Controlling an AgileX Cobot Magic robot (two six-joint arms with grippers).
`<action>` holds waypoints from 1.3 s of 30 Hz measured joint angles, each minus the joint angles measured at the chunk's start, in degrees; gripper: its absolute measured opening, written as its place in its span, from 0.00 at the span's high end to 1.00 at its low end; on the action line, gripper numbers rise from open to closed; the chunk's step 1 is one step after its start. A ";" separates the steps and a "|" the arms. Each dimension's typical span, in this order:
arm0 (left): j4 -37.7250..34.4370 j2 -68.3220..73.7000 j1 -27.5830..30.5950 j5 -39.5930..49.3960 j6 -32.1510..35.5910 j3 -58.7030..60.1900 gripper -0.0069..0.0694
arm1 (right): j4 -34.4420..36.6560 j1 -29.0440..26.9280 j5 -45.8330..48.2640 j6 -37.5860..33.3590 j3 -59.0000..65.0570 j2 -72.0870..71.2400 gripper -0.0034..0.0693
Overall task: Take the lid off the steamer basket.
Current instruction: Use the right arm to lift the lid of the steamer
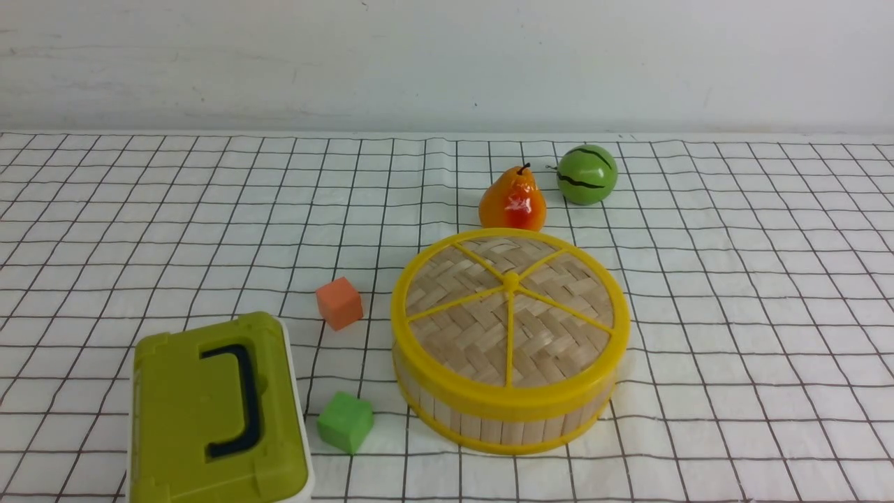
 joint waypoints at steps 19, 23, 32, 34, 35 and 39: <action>0.00 0.00 0.00 0.00 0.00 0.00 0.60 | 49.68 0.00 -1.49 4.11 0.55 0.00 0.65; 0.00 0.00 0.00 0.00 0.00 0.00 0.60 | 49.80 0.00 -2.45 2.15 0.55 0.00 0.65; 0.00 0.00 0.00 0.00 0.00 0.00 0.60 | 45.71 0.00 2.84 -17.97 -11.37 3.16 0.73; 0.00 0.00 0.00 0.00 0.00 0.00 0.60 | 41.88 0.00 5.65 -20.65 -16.30 6.58 0.79; 0.00 0.00 0.00 0.00 0.00 0.00 0.60 | 38.38 0.00 8.43 -22.71 -21.72 10.20 0.86; 0.00 0.00 0.00 0.00 0.00 0.00 0.60 | 25.60 0.00 20.90 -25.73 -38.75 24.89 0.98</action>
